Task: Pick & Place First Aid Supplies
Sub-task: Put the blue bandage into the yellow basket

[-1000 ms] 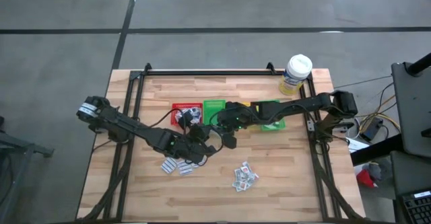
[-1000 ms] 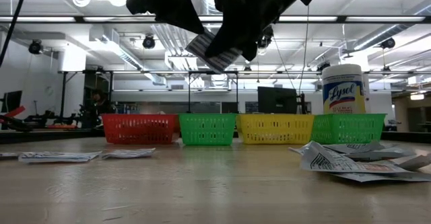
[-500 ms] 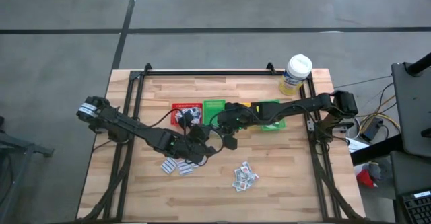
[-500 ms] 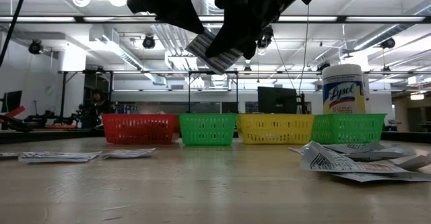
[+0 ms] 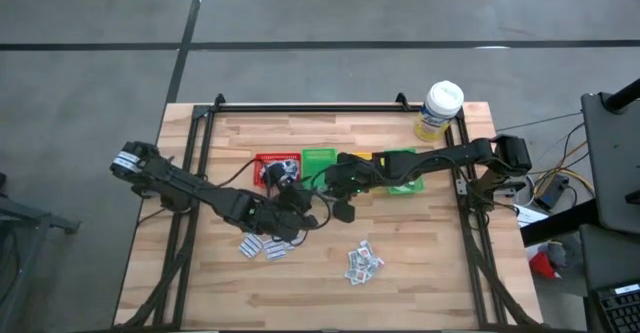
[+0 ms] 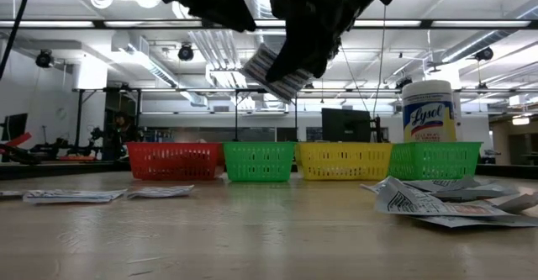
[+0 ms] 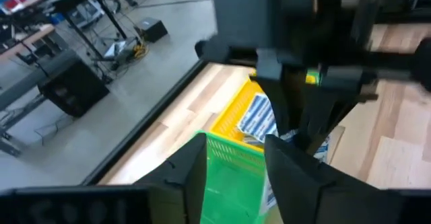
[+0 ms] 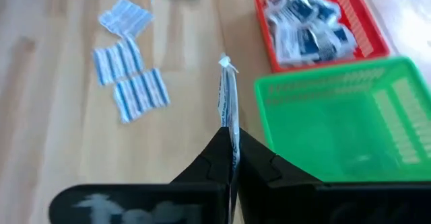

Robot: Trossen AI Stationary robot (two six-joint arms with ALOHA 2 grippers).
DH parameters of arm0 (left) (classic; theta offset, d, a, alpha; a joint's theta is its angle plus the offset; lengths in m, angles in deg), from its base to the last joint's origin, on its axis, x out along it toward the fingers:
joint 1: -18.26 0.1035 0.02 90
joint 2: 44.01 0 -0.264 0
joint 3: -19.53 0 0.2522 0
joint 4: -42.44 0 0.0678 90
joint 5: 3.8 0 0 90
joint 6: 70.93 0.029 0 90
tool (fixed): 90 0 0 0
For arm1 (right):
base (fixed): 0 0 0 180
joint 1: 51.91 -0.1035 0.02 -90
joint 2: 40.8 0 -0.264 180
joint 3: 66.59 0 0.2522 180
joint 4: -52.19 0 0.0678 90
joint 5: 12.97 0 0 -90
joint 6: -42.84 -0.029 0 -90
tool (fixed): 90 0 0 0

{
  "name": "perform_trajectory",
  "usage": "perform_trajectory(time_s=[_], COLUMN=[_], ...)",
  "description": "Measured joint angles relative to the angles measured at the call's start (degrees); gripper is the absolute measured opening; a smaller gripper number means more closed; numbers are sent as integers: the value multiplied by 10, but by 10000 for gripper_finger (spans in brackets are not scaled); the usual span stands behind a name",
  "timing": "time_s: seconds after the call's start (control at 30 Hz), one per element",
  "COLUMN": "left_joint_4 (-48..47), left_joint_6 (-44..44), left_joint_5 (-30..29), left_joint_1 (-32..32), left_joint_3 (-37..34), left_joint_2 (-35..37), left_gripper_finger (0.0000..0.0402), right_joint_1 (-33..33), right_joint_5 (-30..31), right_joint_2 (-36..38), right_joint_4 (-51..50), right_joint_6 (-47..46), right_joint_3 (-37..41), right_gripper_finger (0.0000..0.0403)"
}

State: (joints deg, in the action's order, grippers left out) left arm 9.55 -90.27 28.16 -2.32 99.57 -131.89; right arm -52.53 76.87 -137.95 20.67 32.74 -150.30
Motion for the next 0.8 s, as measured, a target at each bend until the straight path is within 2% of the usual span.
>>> perform_trajectory(time_s=[0.17,0.3,0.53,0.8], left_joint_4=[-23,-86,-181,-182], left_joint_6=[13,-34,-128,-158], left_joint_5=[-2,-2,1,1], left_joint_1=[-3,-8,-19,-38], left_joint_3=[0,0,-2,-44], left_joint_2=[30,48,44,44], left_gripper_finger=[160,159,159,159], right_joint_1=[2,12,54,119], right_joint_5=[5,28,50,45], right_joint_2=[1,13,42,56], right_joint_4=[-34,-108,-224,-242], right_joint_6=[3,33,158,286], right_joint_3=[0,0,0,0], right_gripper_finger=[8,8,8,8])
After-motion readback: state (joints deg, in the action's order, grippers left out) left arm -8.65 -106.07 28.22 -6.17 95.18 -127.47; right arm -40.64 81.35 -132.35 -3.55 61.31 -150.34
